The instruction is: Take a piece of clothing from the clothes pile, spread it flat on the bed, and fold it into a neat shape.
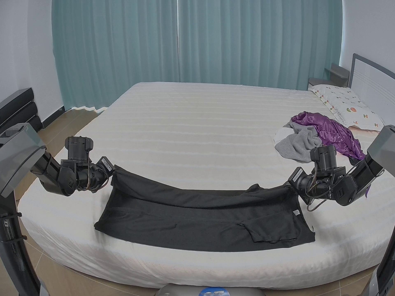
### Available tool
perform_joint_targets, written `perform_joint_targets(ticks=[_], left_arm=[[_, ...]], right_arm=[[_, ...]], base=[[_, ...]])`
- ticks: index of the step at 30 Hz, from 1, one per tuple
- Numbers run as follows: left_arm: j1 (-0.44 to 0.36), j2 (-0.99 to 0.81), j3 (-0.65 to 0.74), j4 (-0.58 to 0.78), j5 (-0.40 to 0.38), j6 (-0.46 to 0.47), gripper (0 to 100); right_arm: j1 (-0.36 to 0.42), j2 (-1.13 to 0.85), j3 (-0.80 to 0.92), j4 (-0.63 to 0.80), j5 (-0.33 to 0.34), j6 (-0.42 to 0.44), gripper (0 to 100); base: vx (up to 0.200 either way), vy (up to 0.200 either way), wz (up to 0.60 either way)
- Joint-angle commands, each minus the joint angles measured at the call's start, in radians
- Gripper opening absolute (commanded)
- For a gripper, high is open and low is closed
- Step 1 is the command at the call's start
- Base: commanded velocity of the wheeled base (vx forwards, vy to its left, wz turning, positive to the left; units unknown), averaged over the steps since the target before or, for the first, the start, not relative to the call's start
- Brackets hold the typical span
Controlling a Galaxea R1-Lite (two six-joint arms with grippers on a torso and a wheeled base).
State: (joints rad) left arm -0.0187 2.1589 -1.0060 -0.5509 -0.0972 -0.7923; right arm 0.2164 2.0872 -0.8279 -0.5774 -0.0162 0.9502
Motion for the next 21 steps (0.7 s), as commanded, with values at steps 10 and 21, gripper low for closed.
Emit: perform_joint_targets(ticks=[10, 21], left_arm=[[0.008, -0.03, 0.09, 0.0, -0.006, 0.028, 0], [0.006, -0.039, 0.194, -0.011, -0.015, 0.062, 0]], right_arm=[[-0.003, -0.022, 0.047, -0.001, 0.001, 0.004, 0], [0.001, -0.018, 0.078, -0.001, 0.002, 0.005, 0]], base=[[0.0, 0.0, 0.0], [0.0, 0.0, 0.0]])
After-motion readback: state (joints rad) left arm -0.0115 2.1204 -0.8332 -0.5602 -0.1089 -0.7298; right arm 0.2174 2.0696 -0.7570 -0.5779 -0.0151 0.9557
